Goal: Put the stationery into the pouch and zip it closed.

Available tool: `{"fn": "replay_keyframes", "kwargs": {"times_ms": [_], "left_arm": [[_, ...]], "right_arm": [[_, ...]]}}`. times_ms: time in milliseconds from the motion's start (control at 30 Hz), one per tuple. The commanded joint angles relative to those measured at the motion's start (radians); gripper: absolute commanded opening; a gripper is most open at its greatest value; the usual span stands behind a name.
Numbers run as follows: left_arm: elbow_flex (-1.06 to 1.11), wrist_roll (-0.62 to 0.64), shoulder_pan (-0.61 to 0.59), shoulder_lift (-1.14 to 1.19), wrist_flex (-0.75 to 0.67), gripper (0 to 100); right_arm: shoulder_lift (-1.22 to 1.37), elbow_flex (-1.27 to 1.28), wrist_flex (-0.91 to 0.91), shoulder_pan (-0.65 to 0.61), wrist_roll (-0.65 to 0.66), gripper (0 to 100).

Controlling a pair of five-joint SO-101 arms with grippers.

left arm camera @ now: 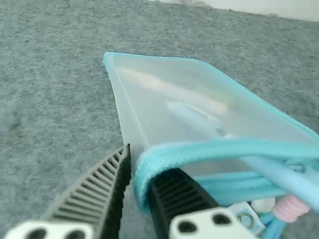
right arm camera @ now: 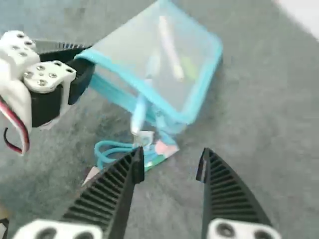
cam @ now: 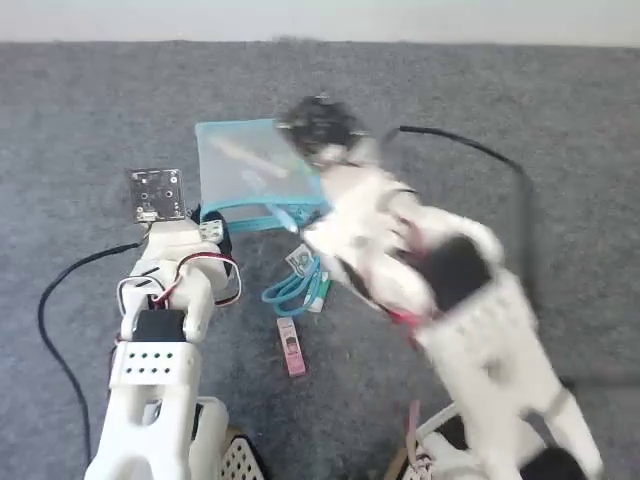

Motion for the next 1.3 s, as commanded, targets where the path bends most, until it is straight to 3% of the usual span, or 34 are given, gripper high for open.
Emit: {"fn": "replay_keyframes", "kwargs": {"times_ms": [0,233,467,700,767,900,1033,1267], "left_arm": [[-0.148,-0.006,0.020,-0.012,0.014,1],[-0.406,0.255,0.020,-0.008,0.252,1],[-0.189,0.224,0.040,0.137,-0.002,1],[-0.272,0.222,-0.008,0.423,-0.052,1],[-0.334,0.222,-0.054,0.465,-0.026,1],[-0.371,0.222,-0.034,0.512,-0.002,1],[-0.389,0.222,-0.064,0.446,0.020,1],[-0.302,0.219,-0.069,0.296,0.089,1]], "right_arm": [[-0.145,0.169,-0.033,0.130,0.008,16.6],[-0.177,0.624,-0.361,0.222,-0.103,16.6],[-0.177,0.743,-0.461,0.216,-0.104,16.6],[-0.177,0.747,-0.398,0.097,-0.103,16.6],[-0.177,0.747,-0.397,0.096,-0.103,16.6],[-0.177,0.747,-0.397,0.082,-0.103,16.6],[-0.147,0.749,-0.377,0.012,-0.103,16.5],[0.145,0.717,-0.472,-0.137,-0.110,10.6]]}}
